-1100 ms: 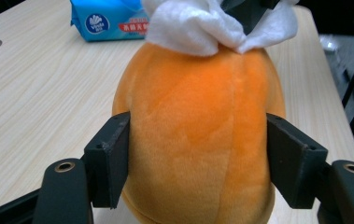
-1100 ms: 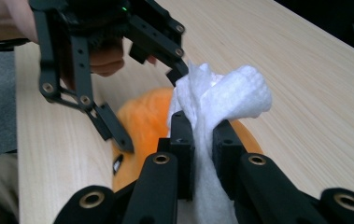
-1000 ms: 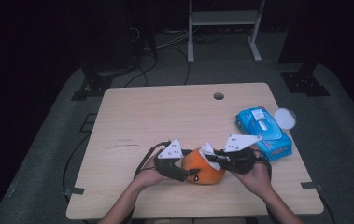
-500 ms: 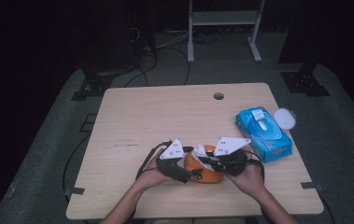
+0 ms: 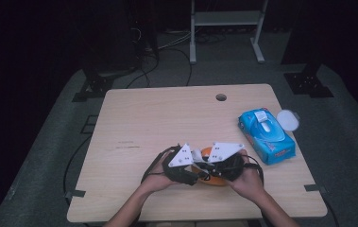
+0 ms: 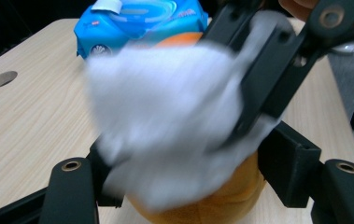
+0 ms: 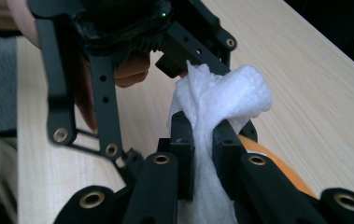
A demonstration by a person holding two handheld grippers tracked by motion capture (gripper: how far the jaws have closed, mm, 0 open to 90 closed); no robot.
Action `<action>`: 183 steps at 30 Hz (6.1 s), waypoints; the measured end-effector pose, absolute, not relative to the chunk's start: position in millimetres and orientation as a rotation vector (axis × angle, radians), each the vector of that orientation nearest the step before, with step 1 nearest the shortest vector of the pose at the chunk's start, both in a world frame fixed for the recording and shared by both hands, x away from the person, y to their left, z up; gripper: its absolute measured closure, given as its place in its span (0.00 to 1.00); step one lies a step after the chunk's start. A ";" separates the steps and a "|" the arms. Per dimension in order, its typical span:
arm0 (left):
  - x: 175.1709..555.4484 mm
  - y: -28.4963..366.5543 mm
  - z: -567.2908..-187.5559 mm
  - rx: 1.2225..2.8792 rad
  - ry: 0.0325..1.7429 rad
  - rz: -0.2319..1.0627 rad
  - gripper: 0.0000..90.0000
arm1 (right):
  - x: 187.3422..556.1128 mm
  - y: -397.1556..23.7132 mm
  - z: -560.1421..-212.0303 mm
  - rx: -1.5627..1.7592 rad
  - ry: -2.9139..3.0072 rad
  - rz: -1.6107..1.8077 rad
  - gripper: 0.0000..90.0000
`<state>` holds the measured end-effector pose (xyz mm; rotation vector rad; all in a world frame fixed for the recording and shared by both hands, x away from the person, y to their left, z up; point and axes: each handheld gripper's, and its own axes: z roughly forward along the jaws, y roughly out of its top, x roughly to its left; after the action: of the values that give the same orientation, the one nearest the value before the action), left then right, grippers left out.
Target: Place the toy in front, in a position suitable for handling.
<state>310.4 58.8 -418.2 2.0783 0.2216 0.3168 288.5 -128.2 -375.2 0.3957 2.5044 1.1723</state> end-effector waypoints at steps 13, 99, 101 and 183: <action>318.6 73.0 -431.3 2.082 0.279 0.237 0.33 | 306.8 -184.6 -380.4 0.646 2.459 1.231 0.90; 303.5 61.5 -424.2 2.124 0.181 0.155 0.32 | 300.1 -204.3 -396.6 0.783 2.465 1.468 0.90; 306.4 65.4 -425.2 2.118 0.194 0.143 0.32 | 302.1 -201.9 -398.4 0.783 2.475 1.461 0.90; 307.9 54.4 -420.0 2.106 0.297 0.090 0.23 | 289.5 -174.8 -375.4 0.652 2.557 1.372 0.92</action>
<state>307.9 54.4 -420.0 2.1065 0.2966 0.0904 289.5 -174.8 -375.4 0.6517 2.5566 1.3722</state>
